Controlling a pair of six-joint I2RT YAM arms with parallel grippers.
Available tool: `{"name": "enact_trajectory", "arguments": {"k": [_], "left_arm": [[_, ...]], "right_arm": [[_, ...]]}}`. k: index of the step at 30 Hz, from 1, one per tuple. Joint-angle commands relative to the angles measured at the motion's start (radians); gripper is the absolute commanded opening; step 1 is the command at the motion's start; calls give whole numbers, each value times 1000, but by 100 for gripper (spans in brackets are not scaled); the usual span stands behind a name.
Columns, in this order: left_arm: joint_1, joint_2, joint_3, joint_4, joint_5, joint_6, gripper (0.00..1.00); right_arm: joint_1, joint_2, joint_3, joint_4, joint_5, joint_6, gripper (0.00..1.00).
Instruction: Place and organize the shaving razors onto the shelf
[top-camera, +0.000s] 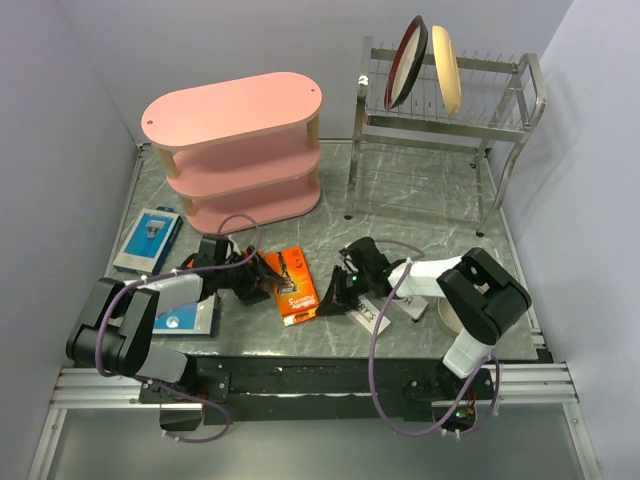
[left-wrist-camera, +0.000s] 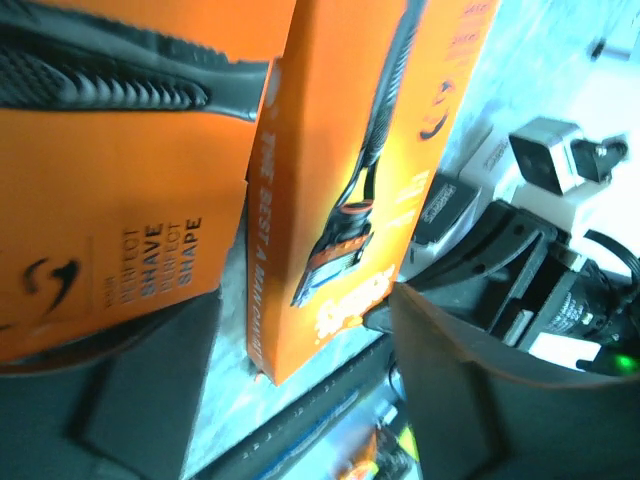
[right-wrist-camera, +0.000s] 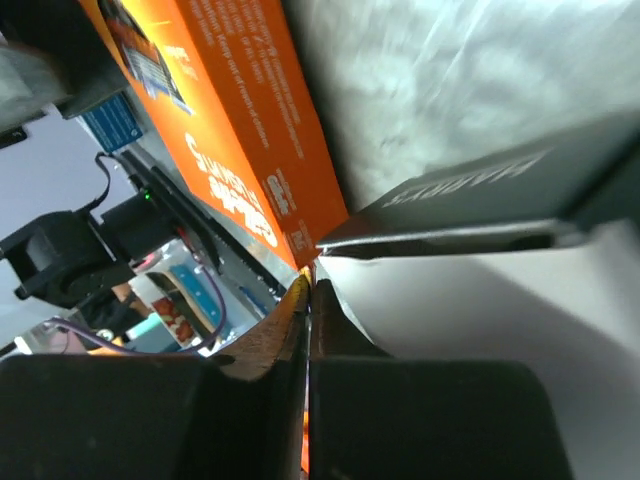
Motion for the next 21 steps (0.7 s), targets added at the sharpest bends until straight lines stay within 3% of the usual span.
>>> {"name": "enact_trajectory", "arguments": {"k": [1,2,7,13,21], "left_arm": [[31,-50,50,-70,-56,88,81],[39,-64,53,-112,-61,90,87],[63,-148,-25,-79,-35,74,99],[69,-87,-106,246,107,16,97],[48,118,-40,521,169,-111,97]], "right_arm": [[-49,-20,60,-83,56,-75,0],[-60,-23,70,-71,44,-72,0],[-149,-24,55,183,-42,52,0],[-152,9,63,320,-76,116,0],[-151,74,89,320,-133,121,0]]}}
